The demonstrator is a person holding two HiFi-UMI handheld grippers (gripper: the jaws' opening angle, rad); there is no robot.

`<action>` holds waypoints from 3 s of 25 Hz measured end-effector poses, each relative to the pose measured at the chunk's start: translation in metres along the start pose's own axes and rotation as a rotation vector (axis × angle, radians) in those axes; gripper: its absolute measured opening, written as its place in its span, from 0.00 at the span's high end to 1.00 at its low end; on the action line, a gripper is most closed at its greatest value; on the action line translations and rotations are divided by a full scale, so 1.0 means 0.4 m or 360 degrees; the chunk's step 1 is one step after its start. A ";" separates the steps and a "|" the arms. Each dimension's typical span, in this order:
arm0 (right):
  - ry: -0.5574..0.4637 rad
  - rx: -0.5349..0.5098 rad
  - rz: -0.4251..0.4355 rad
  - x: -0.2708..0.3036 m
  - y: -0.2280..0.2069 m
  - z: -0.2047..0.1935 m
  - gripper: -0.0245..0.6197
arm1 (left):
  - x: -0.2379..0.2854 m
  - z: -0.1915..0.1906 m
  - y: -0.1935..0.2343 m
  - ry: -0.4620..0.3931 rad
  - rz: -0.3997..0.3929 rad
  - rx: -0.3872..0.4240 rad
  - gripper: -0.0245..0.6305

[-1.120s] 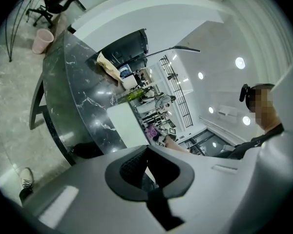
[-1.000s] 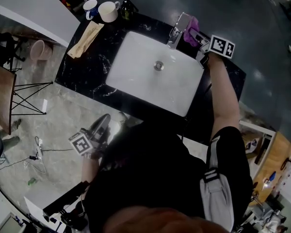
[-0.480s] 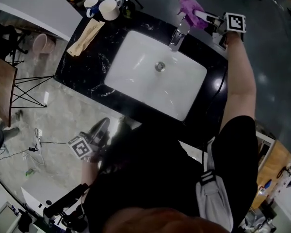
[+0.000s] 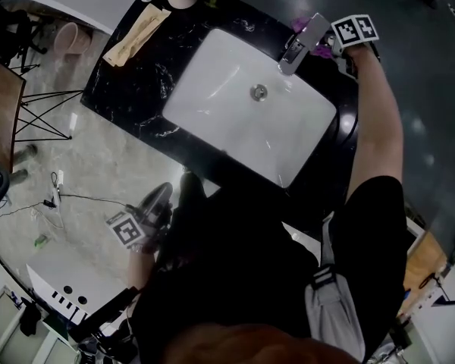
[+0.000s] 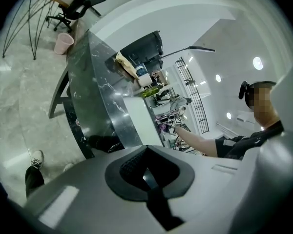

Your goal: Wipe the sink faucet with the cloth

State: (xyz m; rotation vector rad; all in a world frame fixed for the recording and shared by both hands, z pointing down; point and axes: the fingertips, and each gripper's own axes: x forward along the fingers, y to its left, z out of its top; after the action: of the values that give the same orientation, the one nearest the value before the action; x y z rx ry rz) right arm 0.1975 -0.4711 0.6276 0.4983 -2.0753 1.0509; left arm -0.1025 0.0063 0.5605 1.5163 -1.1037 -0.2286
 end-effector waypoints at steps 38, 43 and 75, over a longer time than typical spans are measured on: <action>-0.1512 0.0231 0.0539 -0.071 1.257 -0.445 0.83 | 0.036 0.117 -0.317 0.0791 -0.1191 0.0297 0.49; -0.1500 0.0286 0.0502 -0.014 1.325 -0.515 0.83 | 0.011 0.020 -0.328 0.1006 -0.1283 0.0196 0.39; -0.1915 0.0808 0.0201 -0.261 1.036 -0.821 0.95 | 0.437 0.405 -0.621 0.0305 -0.0997 0.0836 0.84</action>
State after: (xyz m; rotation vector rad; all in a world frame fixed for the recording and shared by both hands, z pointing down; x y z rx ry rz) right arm 0.1536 0.0390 0.4600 1.5672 -2.8281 1.5868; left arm 0.0045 -0.2632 0.3751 2.2852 -0.5227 -0.2207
